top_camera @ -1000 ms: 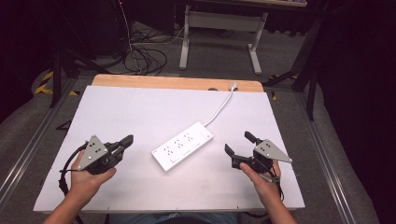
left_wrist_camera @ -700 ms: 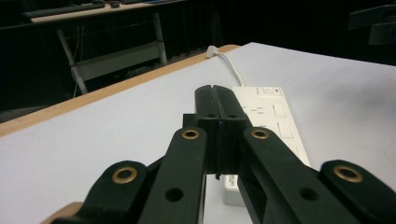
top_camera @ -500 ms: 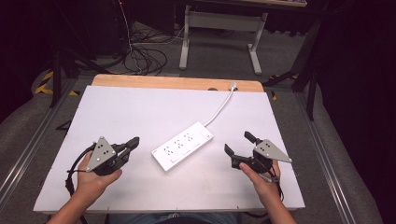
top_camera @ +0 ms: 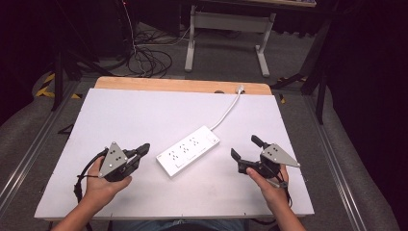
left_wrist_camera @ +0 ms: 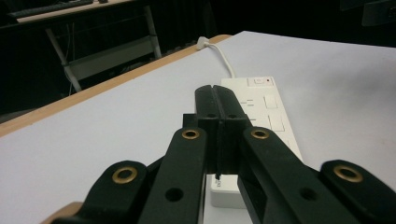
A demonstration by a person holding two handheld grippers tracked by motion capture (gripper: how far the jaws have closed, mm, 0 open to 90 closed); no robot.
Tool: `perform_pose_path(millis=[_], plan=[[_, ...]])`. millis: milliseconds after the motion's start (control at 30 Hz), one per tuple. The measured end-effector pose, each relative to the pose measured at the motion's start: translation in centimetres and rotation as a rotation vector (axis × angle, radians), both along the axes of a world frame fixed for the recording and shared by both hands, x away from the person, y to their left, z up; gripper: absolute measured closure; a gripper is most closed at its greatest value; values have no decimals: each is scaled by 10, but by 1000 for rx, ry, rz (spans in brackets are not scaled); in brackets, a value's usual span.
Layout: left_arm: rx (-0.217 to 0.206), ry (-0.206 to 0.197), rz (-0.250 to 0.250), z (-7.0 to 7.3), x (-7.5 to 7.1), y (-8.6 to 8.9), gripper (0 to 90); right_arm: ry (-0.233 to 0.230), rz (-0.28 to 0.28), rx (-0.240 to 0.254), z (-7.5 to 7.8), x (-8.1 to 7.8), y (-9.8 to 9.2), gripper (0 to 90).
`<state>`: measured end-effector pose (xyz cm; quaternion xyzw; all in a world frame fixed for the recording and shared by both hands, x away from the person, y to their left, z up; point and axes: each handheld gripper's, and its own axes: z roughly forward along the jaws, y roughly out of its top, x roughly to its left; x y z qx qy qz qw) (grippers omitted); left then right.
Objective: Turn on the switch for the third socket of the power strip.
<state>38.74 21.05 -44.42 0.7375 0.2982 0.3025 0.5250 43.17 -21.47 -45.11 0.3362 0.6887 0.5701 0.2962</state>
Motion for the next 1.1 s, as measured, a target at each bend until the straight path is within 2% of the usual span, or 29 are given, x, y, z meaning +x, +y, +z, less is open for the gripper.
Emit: perform_pose_path(millis=[233, 300, 667, 1033, 1100], plan=[[11, -2, -11, -1, 3, -8, 900, -2, 0, -2, 0, 0, 0, 106], [17, 5, -32, -1, 5, -17, 900, -2, 3, -1, 0, 0, 1, 107], [36, 5, -72, -2, 13, -43, 899, -3, -1, -3, 0, 0, 1, 107], [57, 39, -93, -7, 21, -60, 900, -9, 2, -7, 0, 0, 0, 107], [65, 56, -97, -8, 22, -63, 900, -9, 1, -9, 0, 0, 0, 107]])
